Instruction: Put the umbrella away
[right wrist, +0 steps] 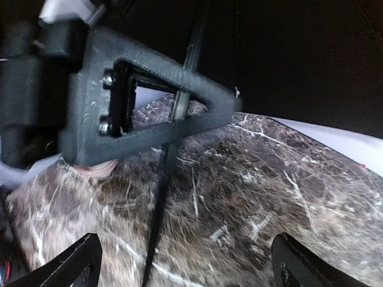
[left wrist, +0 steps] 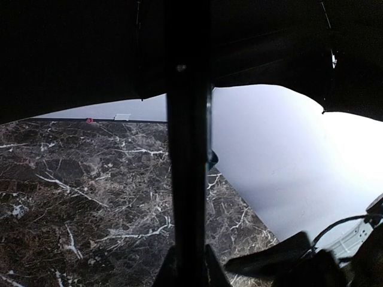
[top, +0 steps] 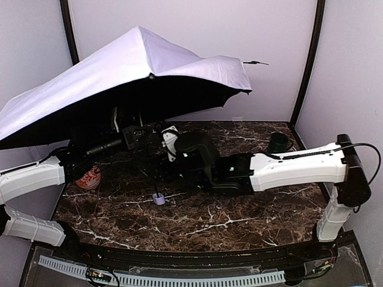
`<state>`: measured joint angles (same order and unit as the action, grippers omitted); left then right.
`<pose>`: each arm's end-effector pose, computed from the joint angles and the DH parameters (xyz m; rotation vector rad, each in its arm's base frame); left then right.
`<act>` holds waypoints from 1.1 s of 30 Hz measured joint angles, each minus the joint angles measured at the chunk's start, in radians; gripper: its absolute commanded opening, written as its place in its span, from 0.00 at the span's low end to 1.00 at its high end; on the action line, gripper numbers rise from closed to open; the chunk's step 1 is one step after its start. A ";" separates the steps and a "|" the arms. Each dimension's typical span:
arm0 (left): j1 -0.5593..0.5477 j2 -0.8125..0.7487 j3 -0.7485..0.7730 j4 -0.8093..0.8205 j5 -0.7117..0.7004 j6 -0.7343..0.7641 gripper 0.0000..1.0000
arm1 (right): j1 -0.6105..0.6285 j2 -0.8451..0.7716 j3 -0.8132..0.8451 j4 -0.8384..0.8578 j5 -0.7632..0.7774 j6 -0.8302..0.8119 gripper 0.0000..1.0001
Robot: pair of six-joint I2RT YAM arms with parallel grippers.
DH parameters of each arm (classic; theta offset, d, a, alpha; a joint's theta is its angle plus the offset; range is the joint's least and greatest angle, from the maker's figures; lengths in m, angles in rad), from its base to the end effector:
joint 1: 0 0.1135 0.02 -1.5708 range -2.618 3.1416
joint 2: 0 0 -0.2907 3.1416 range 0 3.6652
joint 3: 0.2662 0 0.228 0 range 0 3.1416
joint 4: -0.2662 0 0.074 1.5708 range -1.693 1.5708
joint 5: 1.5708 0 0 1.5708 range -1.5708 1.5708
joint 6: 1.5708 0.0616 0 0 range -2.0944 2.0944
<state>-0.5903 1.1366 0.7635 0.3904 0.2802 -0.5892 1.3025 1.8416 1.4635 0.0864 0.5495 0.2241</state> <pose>0.2045 -0.1575 0.3552 0.2384 1.6551 -1.1306 0.1491 0.4211 0.3318 -0.6057 1.7539 0.5640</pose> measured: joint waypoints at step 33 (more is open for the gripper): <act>-0.410 0.101 0.048 0.174 -0.006 0.024 0.00 | -0.270 -0.367 -0.211 0.433 -0.591 0.316 0.73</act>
<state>-1.0008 1.2381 0.8112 0.5648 0.2745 -0.5648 1.0328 1.4750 1.2530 0.5198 -0.0418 0.5400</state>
